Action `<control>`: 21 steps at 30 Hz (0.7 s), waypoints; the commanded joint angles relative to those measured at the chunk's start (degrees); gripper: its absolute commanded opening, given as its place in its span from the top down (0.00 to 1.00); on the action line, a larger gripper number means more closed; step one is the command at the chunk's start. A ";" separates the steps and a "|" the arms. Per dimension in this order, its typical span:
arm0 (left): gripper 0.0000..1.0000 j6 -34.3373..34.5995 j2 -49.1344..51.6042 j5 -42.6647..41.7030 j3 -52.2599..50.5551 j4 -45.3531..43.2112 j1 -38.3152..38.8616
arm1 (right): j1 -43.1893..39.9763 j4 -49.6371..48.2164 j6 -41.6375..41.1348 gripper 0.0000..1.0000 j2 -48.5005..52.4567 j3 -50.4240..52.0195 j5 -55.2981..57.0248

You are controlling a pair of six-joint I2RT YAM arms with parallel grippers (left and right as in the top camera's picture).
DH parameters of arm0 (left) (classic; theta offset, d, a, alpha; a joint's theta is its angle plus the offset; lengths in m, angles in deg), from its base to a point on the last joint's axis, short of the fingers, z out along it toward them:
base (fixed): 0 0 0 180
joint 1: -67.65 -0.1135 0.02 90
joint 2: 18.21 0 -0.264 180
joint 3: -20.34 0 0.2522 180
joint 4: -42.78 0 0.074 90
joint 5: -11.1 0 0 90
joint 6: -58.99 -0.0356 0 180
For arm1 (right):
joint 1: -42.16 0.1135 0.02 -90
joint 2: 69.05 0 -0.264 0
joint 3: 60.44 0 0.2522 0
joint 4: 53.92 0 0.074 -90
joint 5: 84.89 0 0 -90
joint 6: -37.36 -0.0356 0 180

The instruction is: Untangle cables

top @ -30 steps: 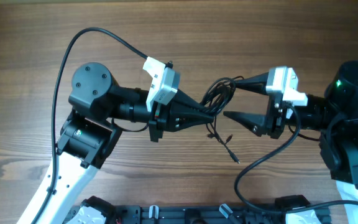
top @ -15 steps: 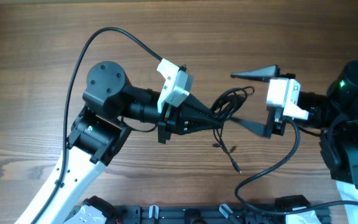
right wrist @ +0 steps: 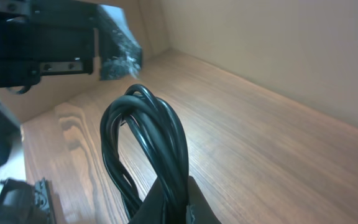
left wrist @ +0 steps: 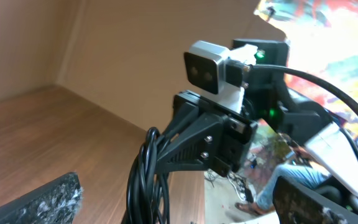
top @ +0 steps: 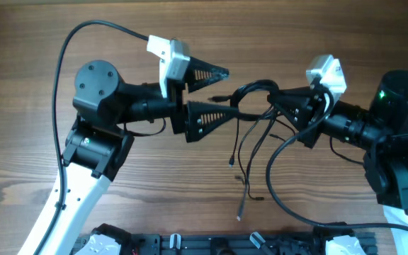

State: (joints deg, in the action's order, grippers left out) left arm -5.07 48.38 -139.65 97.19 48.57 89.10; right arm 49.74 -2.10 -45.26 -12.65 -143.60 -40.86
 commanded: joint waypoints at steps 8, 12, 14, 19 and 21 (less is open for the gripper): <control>0.00 1.33 -0.48 2.38 0.52 0.02 0.94 | 0.07 -0.17 -9.25 0.96 -0.52 -0.24 4.07; 0.00 1.31 -0.48 2.40 0.52 0.02 0.94 | 0.07 -0.15 -12.00 0.96 -0.52 -0.24 1.97; 0.00 1.29 -0.48 2.40 0.52 0.02 0.94 | 0.07 0.11 -11.98 0.96 -0.52 -0.24 1.95; 0.00 -1.53 -0.48 3.96 0.52 3.91 0.94 | 0.07 0.13 -11.89 0.96 -0.52 -0.24 2.01; 0.00 -1.75 -0.48 6.03 0.52 7.06 0.94 | 0.07 -0.04 -11.91 0.96 -0.52 -0.24 2.03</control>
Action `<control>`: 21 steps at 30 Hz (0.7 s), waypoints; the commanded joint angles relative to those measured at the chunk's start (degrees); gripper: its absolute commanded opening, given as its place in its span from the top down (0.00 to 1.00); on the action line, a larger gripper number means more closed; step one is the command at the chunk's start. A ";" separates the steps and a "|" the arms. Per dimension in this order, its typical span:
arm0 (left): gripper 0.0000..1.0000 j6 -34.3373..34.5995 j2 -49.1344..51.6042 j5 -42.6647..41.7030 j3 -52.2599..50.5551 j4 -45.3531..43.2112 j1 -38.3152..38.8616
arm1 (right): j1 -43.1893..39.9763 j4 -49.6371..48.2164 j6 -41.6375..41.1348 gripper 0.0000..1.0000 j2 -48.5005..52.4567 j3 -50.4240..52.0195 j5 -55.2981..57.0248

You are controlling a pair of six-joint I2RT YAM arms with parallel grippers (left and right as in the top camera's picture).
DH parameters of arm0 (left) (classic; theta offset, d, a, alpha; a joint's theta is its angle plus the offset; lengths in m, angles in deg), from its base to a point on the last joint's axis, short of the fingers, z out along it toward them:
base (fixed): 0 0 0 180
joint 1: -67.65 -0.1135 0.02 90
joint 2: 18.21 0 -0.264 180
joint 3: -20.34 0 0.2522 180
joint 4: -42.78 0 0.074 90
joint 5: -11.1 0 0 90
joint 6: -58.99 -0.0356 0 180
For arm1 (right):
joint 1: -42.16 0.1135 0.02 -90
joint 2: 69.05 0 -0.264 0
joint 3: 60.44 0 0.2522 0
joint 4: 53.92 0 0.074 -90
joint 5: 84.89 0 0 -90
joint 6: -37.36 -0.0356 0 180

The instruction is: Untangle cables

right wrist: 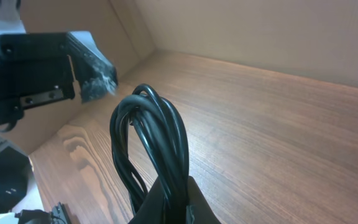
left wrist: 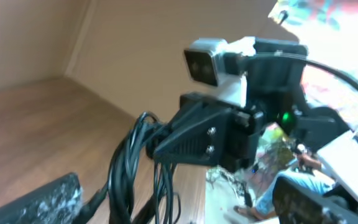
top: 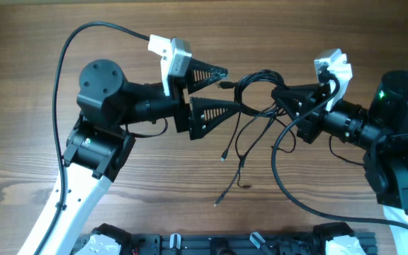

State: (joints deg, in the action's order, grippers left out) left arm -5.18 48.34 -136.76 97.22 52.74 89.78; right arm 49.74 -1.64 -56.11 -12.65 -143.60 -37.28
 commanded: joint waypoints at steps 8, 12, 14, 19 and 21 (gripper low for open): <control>0.00 -3.45 -0.44 13.07 0.50 7.72 3.67 | 0.07 -1.62 -0.04 0.96 -0.52 -0.24 -0.94; 0.00 -6.16 -0.44 20.26 0.50 7.72 8.98 | 0.07 -1.62 0.28 0.96 -0.52 -0.24 -0.94; 0.00 -8.63 -0.44 21.57 0.50 7.72 11.52 | 0.07 -1.64 0.28 0.96 -0.52 -0.24 -0.94; 0.00 -9.14 -0.44 23.91 0.50 7.72 14.21 | 0.07 -1.64 0.26 0.96 -0.52 -0.24 -0.96; 0.02 -8.87 -0.44 23.87 0.50 7.72 14.23 | 0.07 -1.64 0.26 0.96 -0.52 -0.24 -0.92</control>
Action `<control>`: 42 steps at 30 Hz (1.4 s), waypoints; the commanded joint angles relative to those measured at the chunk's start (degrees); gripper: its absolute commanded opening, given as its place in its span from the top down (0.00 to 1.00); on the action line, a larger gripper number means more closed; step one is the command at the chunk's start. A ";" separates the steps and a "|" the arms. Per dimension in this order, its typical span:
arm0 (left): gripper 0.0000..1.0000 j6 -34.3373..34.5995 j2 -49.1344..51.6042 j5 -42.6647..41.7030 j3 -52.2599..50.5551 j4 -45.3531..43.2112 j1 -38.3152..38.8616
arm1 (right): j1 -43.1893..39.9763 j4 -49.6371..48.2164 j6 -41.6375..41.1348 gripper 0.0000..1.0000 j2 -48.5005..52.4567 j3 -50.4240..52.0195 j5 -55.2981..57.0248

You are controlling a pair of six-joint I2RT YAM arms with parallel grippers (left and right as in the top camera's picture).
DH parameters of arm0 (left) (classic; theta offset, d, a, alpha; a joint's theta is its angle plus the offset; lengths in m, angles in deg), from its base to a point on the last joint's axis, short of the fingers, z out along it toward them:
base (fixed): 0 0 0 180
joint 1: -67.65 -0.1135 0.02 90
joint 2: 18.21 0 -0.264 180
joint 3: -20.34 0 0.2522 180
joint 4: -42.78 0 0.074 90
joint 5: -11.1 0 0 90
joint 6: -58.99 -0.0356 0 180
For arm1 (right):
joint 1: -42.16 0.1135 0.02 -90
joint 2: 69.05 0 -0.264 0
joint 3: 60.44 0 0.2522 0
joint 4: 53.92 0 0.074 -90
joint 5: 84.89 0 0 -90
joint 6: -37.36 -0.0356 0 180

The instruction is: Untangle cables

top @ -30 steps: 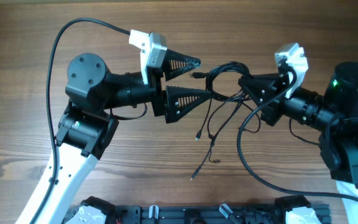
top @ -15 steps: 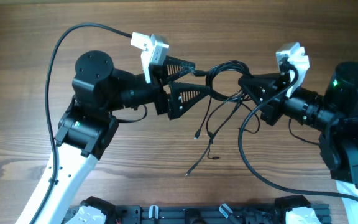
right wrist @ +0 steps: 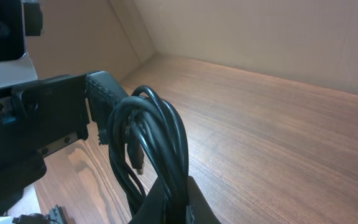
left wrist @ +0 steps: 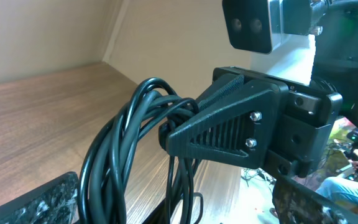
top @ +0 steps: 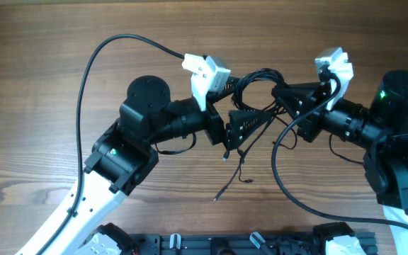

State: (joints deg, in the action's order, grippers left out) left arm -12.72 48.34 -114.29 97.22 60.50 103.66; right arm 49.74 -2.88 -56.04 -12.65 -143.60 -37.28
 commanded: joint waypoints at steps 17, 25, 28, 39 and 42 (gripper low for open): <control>0.00 5.84 -2.47 21.77 0.50 7.43 2.03 | 0.07 -2.08 -7.69 0.96 -0.81 -0.24 14.19; 0.00 23.06 -2.29 23.67 0.50 7.17 2.03 | 0.07 -3.26 -9.68 0.96 -0.76 -0.24 9.29; 0.00 27.36 -1.97 20.98 0.50 7.23 2.03 | 0.07 -3.50 -9.66 0.96 -0.76 -0.24 8.87; 0.17 30.67 -1.84 15.26 0.50 6.32 6.01 | 0.07 -5.11 -8.72 0.96 -0.74 -0.24 4.04; 0.33 30.67 -1.18 15.45 0.50 5.64 7.02 | 0.07 -6.05 -8.79 0.96 -0.74 -0.24 1.01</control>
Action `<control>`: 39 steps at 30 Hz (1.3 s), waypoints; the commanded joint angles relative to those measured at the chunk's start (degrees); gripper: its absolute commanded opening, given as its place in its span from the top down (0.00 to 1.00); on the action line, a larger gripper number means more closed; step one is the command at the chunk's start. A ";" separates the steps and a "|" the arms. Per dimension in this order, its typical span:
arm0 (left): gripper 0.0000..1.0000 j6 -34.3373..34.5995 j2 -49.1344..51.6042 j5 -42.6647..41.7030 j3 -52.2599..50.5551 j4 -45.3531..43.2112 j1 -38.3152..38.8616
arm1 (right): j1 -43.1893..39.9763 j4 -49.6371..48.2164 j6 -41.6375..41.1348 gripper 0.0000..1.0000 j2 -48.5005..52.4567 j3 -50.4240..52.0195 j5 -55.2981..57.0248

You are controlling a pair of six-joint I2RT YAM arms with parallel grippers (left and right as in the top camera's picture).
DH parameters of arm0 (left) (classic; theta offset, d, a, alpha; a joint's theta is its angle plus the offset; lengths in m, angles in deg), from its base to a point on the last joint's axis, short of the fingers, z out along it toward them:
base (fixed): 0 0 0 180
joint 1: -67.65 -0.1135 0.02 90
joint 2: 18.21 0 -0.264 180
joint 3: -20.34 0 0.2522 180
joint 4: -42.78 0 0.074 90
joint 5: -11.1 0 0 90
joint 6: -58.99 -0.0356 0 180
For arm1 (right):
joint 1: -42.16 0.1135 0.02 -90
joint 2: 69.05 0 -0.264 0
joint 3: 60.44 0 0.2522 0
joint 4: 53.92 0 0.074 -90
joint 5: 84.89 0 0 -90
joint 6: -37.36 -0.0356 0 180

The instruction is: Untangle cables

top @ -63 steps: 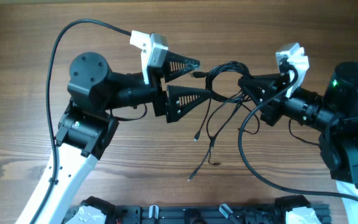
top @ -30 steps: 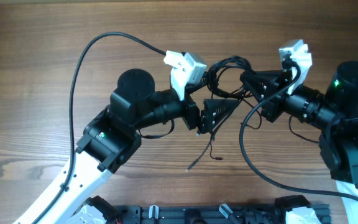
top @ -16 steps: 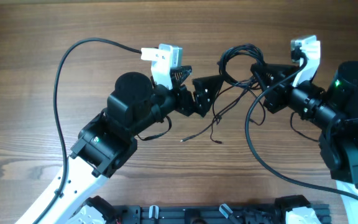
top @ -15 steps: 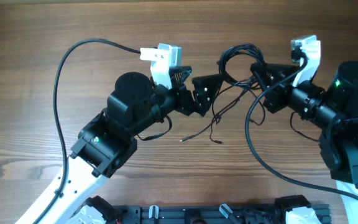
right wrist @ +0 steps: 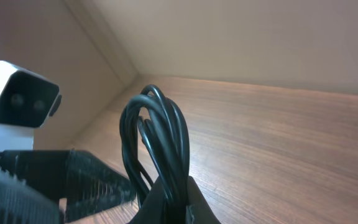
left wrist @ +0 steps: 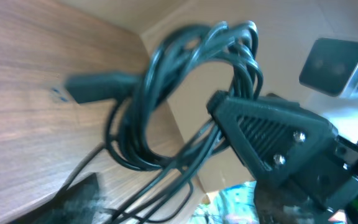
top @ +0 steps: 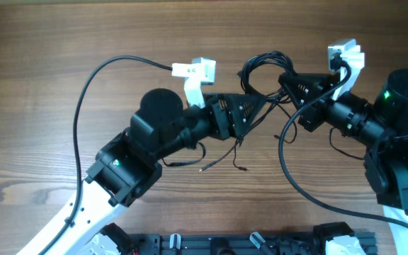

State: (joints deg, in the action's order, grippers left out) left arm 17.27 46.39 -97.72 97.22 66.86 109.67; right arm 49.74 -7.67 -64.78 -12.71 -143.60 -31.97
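Observation:
A bundle of black cables (top: 258, 65) is looped and hangs from my right gripper (top: 287, 80), which is shut on it; the loop (right wrist: 164, 124) stands up out of the closed right gripper (right wrist: 173, 200). Loose strands (top: 220, 161) trail down onto the wooden table. My left gripper (top: 256, 107) is open right below the loop, against the hanging strands. In the left wrist view the loop (left wrist: 173, 87) with a USB plug (left wrist: 96, 86) fills the frame, and strands run between the spread fingers of the left gripper (left wrist: 179, 210).
The wooden table (top: 48, 64) lies all around. A thick black arm cable (top: 91, 85) arcs over the left side, another (top: 289, 177) curves below the right arm. A black rail (top: 211, 244) runs along the near edge.
My left arm has reached further right and turned its wrist, so its open fingers now sit at the strands under the loop. The right gripper has shifted the bundle slightly right and away.
My right gripper held the bundle throughout. The left gripper stood open to the left of the loop, then was closer with the loop just ahead of it. Now its fingers straddle the hanging strands, and the loose ends have slid left on the table.

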 commanded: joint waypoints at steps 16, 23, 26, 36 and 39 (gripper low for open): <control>0.39 3.65 2.82 0.46 0.50 -4.98 -1.31 | 0.07 -1.16 0.13 0.96 -0.68 -0.24 -8.59; 0.67 3.63 2.82 2.19 0.50 -4.98 -1.42 | 0.07 -1.86 0.15 0.96 -0.70 -0.24 -15.45; 0.90 3.61 2.86 2.19 0.50 -4.96 -1.42 | 0.07 -1.75 0.50 0.96 -0.68 -0.24 -15.98; 0.96 0.09 2.80 2.40 0.50 -1.29 -3.41 | 0.07 1.27 16.41 0.19 -1.40 -0.24 1.99; 0.96 0.11 2.80 2.38 0.50 -1.25 -3.41 | 0.07 -1.14 17.18 0.20 -1.97 -0.24 4.37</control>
State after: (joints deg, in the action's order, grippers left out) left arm 18.99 49.15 -95.67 97.22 65.99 106.48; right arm 49.74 -6.99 -51.38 -13.15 -143.60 -32.89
